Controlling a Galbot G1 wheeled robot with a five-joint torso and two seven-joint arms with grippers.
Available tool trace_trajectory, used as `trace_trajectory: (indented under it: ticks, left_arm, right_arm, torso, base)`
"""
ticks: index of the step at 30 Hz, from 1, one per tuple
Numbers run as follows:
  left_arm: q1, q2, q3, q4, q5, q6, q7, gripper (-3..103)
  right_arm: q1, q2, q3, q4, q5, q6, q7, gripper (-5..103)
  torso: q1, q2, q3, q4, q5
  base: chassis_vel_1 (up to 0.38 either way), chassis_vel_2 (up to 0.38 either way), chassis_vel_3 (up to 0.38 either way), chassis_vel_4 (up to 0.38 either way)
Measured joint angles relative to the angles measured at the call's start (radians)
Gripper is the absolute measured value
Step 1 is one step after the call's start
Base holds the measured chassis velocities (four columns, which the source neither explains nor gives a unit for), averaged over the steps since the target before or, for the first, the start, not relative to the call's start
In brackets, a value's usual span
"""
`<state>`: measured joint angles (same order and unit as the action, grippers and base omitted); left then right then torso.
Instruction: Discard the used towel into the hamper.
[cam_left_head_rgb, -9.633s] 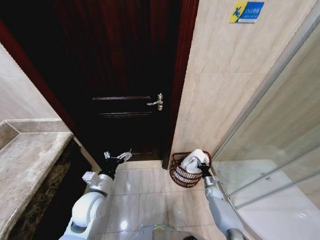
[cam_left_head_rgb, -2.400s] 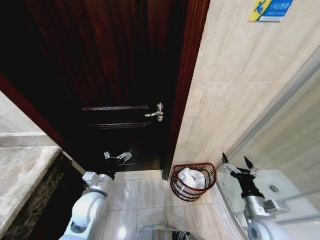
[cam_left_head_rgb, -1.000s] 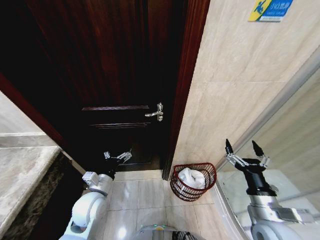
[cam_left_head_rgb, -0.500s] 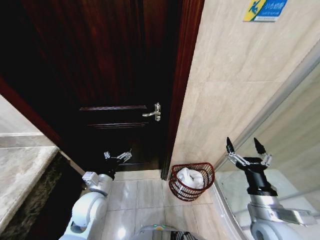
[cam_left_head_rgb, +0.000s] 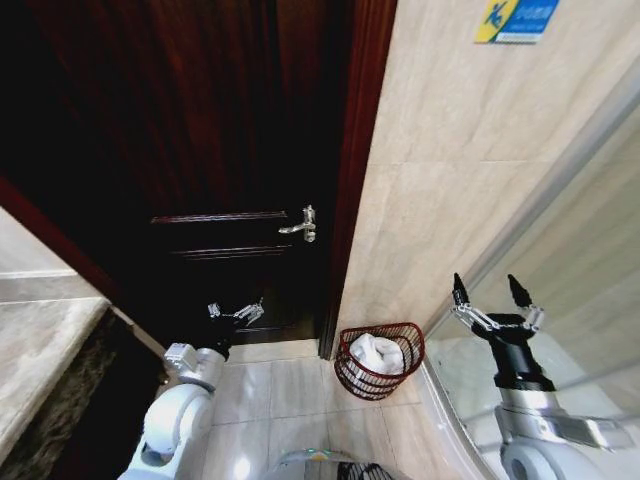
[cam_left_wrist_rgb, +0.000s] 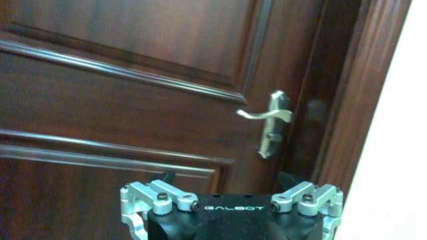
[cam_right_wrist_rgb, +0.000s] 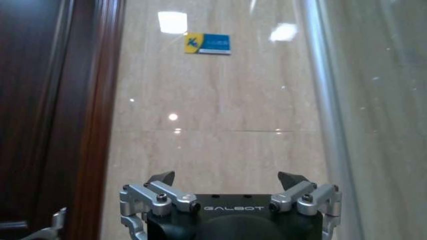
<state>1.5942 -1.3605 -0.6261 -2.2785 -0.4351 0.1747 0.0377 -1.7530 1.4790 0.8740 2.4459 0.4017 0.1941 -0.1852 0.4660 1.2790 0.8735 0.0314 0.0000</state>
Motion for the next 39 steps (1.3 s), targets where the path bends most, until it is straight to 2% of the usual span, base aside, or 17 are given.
trace_trajectory:
  ticks: [24, 39]
  left_arm:
    - [0.0, 0.0, 0.0, 0.0, 0.0, 0.0, 0.0, 100]
    - [0.0, 0.0, 0.0, 0.0, 0.0, 0.0, 0.0, 100]
  right_arm:
    - [0.021, -0.007, 0.0, -0.027, -0.02, 0.014, 0.006, 100]
    - [0.03, -0.007, 0.001, -0.004, -0.023, 0.011, 0.038, 100]
  torso:
    - [0.0, 0.0, 0.0, 0.0, 0.0]
    - [0.0, 0.0, 0.0, 0.0, 0.0]
  base:
    - [-0.111, -0.114, -0.103, -0.109]
    - [-0.12, -0.129, -0.122, -0.121]
